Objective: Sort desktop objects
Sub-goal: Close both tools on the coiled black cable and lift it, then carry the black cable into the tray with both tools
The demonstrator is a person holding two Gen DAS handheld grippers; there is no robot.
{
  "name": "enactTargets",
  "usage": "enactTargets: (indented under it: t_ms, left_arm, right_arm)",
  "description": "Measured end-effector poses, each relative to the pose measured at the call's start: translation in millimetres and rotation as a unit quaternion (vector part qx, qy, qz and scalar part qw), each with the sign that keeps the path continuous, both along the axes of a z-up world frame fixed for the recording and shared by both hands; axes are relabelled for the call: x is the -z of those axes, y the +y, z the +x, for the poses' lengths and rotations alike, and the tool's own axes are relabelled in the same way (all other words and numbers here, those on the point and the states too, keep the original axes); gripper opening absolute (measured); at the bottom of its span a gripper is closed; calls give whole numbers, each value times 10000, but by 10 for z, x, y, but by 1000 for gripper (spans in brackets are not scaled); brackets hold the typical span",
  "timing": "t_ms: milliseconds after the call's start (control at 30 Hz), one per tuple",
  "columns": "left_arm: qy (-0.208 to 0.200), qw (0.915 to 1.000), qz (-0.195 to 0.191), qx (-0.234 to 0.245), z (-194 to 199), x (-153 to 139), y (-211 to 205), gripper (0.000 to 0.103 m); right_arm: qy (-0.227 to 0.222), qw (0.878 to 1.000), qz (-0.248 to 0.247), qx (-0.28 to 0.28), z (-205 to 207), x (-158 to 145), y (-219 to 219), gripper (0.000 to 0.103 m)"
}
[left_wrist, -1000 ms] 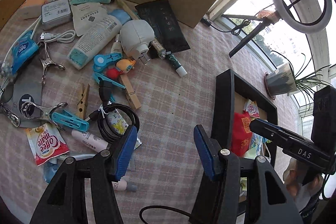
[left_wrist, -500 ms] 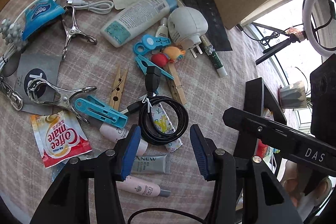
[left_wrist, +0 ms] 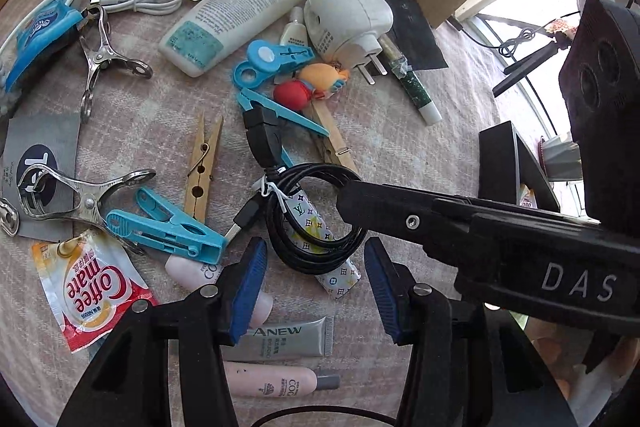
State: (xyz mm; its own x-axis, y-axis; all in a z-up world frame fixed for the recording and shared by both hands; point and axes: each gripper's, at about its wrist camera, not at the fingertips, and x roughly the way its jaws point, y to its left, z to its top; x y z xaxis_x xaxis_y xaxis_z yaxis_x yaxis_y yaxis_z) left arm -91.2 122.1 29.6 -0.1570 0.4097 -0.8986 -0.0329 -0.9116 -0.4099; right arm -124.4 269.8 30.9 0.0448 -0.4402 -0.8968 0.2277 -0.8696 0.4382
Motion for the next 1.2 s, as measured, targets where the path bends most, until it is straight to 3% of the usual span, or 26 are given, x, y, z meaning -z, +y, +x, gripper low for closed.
enactTargets:
  t_ms: [367,500,767,1000,1200]
  left_arm:
    - [52,10000,75,-12,-47,15,9,47]
    - [60,10000,27,13,-46,12,13,44]
    - [181,9997,110,103,50,-170,41,44]
    - [412,9978,232,466,174,-461,321,44]
    - [513,9926,395,1030,291,-648,823,44]
  right_arm:
    - [-179,9998,63,-2,-62,173,-20,22]
    - [-96,9999,17,-61,-14,121,-48,14]
    - [108,9998,-186,55,83,-124,99,13]
    - [457,9981,-224,354,281,-402,455,13]
    - [772,9936,-135,817,520,-640,1085,13]
